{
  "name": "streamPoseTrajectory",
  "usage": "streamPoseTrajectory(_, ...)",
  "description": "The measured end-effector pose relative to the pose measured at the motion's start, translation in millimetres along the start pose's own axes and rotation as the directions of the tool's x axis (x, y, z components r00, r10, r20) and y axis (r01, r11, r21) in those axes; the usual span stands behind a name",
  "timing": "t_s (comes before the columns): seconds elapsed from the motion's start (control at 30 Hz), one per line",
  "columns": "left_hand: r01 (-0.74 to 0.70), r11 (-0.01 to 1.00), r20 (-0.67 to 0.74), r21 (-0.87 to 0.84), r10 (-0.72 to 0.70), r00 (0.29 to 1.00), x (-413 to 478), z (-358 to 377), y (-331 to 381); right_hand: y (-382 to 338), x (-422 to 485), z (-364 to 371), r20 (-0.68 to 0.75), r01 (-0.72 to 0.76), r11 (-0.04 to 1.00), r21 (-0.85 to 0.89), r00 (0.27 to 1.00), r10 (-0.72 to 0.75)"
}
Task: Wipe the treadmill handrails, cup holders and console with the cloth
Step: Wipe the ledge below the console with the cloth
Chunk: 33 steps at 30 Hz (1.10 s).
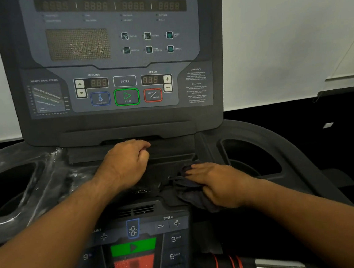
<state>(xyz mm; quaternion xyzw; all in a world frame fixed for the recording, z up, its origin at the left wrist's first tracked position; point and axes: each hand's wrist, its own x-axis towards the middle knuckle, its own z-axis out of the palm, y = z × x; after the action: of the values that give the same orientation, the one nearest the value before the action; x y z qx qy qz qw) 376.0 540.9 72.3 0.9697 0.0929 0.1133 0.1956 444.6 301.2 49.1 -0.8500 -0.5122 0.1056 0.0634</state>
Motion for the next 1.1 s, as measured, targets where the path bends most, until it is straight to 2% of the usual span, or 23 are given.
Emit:
streamPoseTrajectory(0.1, 0.028, 1.000, -0.004, -0.005, -0.028, 1.000, -3, 0, -5, 11, -3, 14, -0.045, -0.224, 0.974, -0.031, 0.974, 0.223)
streamPoseTrajectory(0.2, 0.045, 0.999, -0.005, 0.004, -0.045, 0.999, -6, 0, -8, 16, 20, 20, -0.057, -0.466, 0.884, 0.037, 0.882, 0.467)
streamPoseTrajectory(0.3, 0.057, 0.998, -0.008, 0.010, -0.056, 0.998, -9, -1, -6, 26, 53, 19, -0.055, -0.548, 0.829, 0.107, 0.830, 0.556)
streamPoseTrajectory(0.4, 0.065, 0.998, 0.006, 0.012, -0.065, 0.998, -11, -1, -1, 30, 69, 20, -0.121, -0.573, 0.797, 0.192, 0.792, 0.598)
streamPoseTrajectory(0.5, 0.052, 0.998, 0.013, 0.017, -0.053, 0.999, -11, 1, 5, 31, 66, 23, -0.138, -0.554, 0.801, 0.226, 0.796, 0.589)
streamPoseTrajectory(0.57, 0.042, 0.999, 0.029, 0.023, -0.043, 0.999, -12, 3, 11, 29, 54, 25, -0.153, -0.504, 0.837, 0.211, 0.829, 0.538)
streamPoseTrajectory(0.73, 0.027, 0.999, 0.046, 0.024, -0.028, 0.999, -12, 5, 20, 11, -7, 38, -0.190, -0.253, 0.945, 0.209, 0.937, 0.293)
streamPoseTrajectory(0.87, 0.011, 1.000, 0.049, 0.014, -0.011, 0.999, -14, 4, 17, 6, -41, 40, -0.167, -0.074, 0.987, 0.143, 0.981, 0.098)
streamPoseTrajectory(1.1, -0.014, 1.000, 0.076, 0.017, 0.013, 0.997, -16, 6, 16, -7, 13, 18, -0.062, -0.125, 0.992, -0.036, 0.991, 0.122)
